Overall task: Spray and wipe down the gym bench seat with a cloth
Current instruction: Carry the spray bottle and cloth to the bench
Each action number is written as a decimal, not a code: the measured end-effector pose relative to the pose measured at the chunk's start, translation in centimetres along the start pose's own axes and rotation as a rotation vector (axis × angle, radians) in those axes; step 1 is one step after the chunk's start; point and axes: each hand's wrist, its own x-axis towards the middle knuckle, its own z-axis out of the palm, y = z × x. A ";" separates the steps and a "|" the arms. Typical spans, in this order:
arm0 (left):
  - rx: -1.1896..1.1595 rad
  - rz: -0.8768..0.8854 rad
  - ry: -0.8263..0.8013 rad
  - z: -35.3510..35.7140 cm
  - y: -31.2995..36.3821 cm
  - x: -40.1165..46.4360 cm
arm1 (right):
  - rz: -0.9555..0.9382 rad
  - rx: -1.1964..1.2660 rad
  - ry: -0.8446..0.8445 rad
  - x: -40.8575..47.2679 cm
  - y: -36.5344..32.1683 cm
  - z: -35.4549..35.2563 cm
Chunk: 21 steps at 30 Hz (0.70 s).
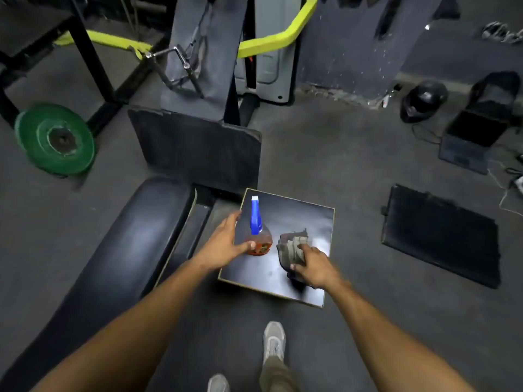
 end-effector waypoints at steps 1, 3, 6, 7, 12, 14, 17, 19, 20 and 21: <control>-0.026 -0.004 0.008 0.7 -0.4 1.1 | 0.005 -0.031 -0.021 0.9 0.5 0.5; -0.053 -0.022 0.000 1.6 -0.6 2.5 | 0.015 -0.085 -0.060 2.4 1.4 1.6; -0.087 -0.049 0.007 2.6 -0.2 3.8 | 0.011 -0.155 -0.103 3.2 2.1 3.0; -0.098 -0.050 0.009 2.8 -0.3 4.1 | -0.003 -0.183 -0.087 3.6 2.4 3.6; -0.141 -0.051 0.008 3.3 -1.0 4.5 | -0.027 -0.235 -0.022 4.8 2.9 4.7; -0.118 -0.024 0.016 3.2 -1.1 4.3 | -0.044 -0.233 -0.022 5.2 2.8 4.8; -0.120 0.003 0.009 3.1 -1.3 3.9 | -0.042 -0.210 -0.035 5.4 2.2 4.6; -0.135 0.001 0.012 2.8 -1.2 3.3 | -0.038 -0.175 -0.038 5.4 1.5 4.3; -0.135 -0.007 0.021 2.5 -1.1 2.8 | -0.039 -0.158 -0.041 5.2 1.0 4.0; -0.141 -0.022 0.031 2.1 -1.2 2.2 | -0.049 -0.139 -0.041 5.1 0.5 3.8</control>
